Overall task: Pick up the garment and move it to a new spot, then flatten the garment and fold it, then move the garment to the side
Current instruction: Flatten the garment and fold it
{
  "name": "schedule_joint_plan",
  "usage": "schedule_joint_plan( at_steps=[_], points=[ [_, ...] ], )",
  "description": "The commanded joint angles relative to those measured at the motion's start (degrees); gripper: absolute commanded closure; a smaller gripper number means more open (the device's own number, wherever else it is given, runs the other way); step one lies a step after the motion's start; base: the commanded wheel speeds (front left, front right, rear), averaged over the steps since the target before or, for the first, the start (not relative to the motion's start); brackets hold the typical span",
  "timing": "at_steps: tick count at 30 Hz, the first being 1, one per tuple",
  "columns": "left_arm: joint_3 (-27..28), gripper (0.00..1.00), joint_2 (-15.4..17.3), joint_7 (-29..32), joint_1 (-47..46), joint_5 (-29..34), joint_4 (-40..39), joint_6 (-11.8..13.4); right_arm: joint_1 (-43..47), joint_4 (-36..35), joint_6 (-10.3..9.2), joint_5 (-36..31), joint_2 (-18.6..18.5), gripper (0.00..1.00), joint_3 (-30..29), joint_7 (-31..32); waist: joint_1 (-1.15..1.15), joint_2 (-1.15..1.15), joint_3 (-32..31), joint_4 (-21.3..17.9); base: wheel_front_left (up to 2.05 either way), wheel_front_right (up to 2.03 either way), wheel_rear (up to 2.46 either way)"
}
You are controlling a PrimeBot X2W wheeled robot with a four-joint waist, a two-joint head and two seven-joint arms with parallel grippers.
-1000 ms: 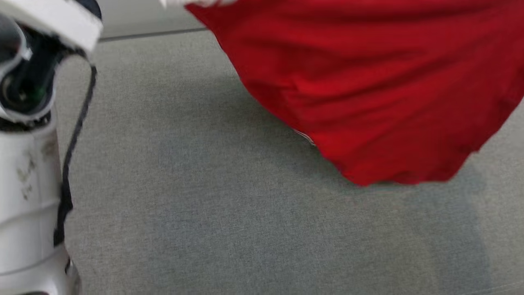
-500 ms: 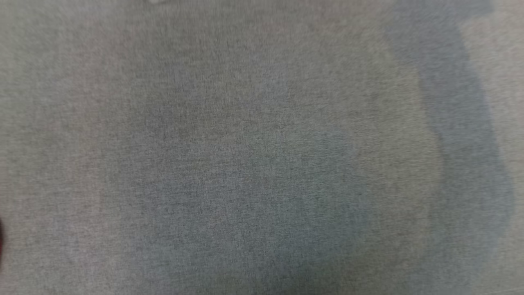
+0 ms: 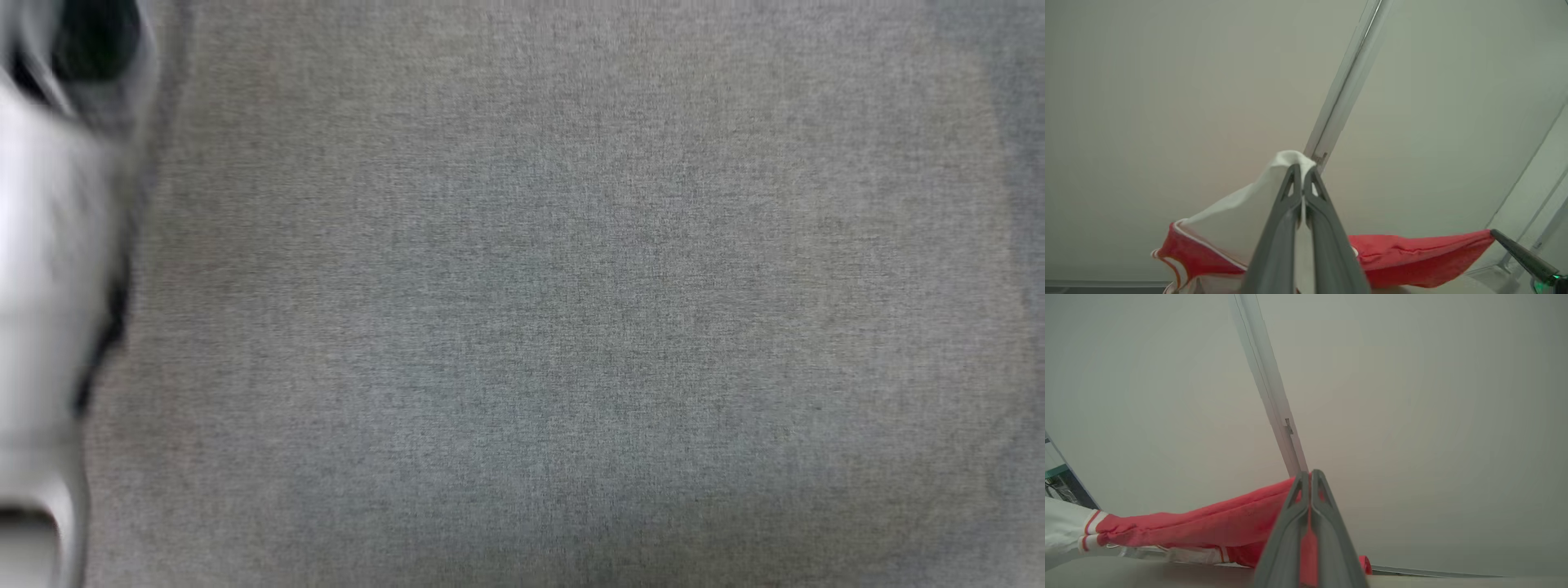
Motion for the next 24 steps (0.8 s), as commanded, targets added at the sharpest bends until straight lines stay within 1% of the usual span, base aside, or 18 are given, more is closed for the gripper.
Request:
schedule_joint_plan(
  at_steps=[1, 4, 6, 7, 11, 13, 15, 18, 19, 22, 24],
  points=[
    [-0.7, 1.00, 1.0, -0.3, 5.3, -1.4, -2.3, 0.0, 3.6, -1.4, -0.02, 1.0, -1.1, 1.00, -1.6, -0.4, -0.01, 0.00, -2.4, 0.7, 0.00, 0.00, 0.00],
    [-0.4, 1.00, 2.8, -0.5, 18.7, -5.3, -7.7, 0.0, 13.9, -4.9, -0.02, 1.4, -2.1, 1.00, -4.3, -0.4, -0.01, 0.00, -5.5, 0.9, 0.00, 0.00, 0.00],
    [-0.4, 1.00, 3.4, -0.7, 27.9, -6.5, -11.0, 0.0, 21.0, -7.7, -0.02, 1.2, -2.4, 1.00, -6.2, -0.4, -0.01, 0.00, -7.8, 0.9, 0.00, 0.00, 0.00],
    [-0.1, 1.00, 3.8, -0.8, 32.1, -6.9, -12.7, 0.6, 24.5, -8.8, -0.01, 1.3, -2.4, 1.00, -7.7, -0.4, -0.01, 0.00, -9.0, 0.9, 0.00, 0.00, 0.00],
    [1.9, 1.00, 3.6, -0.9, 47.9, -8.9, -18.4, 2.4, 38.6, -12.7, -0.03, -0.7, -1.6, 1.00, -13.1, -0.4, -0.01, 0.00, -13.4, 0.9, 0.00, 0.00, 0.00],
    [1.6, 1.00, 4.1, -0.9, 54.4, -8.1, -21.3, 2.1, 44.4, -14.5, -0.03, -1.7, -0.2, 1.00, -15.7, -0.4, -0.01, 0.00, -15.2, 0.5, 0.00, 0.00, 0.00],
    [2.4, 1.00, 3.0, -0.9, 60.9, -8.8, -23.6, 2.1, 49.4, -15.8, -0.03, -2.7, 1.1, 1.00, -17.5, -0.4, -0.01, 0.00, -16.7, 0.1, 0.00, 0.00, 0.00],
    [4.4, 1.00, 1.0, -0.9, 68.6, -8.3, -26.0, 2.8, 55.3, -17.3, -0.03, -4.3, 2.6, 1.00, -19.7, -0.4, -0.01, 0.00, -18.6, -0.2, 0.00, 0.00, 0.00],
    [5.2, 1.00, 0.0, -0.9, 70.8, -8.6, -26.6, 3.4, 57.2, -17.7, -0.03, -5.1, 2.7, 1.00, -20.2, -0.4, -0.01, 0.00, -19.2, -0.1, 0.00, 0.00, 0.00],
    [6.5, 1.00, -1.7, -0.9, 76.4, -8.2, -29.1, 5.1, 62.5, -19.2, -0.03, -7.5, 3.2, 1.00, -22.1, -0.4, -0.01, 0.00, -20.5, 0.2, 0.00, 0.00, 0.00],
    [6.6, 1.00, -1.9, -0.9, 79.2, -8.0, -31.2, 6.4, 65.7, -20.1, -0.07, -8.7, 3.5, 1.00, -23.5, -0.4, -0.01, 0.00, -21.1, 0.4, 0.00, 0.00, 0.00]
  ],
)
